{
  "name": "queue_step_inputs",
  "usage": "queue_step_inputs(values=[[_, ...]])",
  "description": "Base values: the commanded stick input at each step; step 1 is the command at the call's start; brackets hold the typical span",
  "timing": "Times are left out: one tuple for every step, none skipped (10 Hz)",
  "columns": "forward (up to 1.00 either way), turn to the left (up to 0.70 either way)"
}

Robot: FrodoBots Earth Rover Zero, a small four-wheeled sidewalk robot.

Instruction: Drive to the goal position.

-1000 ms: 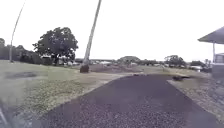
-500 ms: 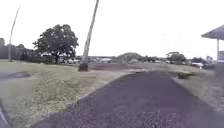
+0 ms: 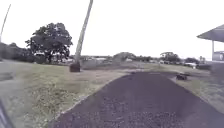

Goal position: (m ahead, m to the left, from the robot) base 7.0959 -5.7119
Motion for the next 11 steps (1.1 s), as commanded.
queue_step_inputs(values=[[0.85, -0.33], [0.85, -0.33], [0.85, -0.33], [0.85, -0.33], [0.85, -0.33], [0.85, -0.33], [0.85, -0.26], [0.85, -0.08], [0.85, 0.00], [0.85, 0.00], [0.85, 0.00]])
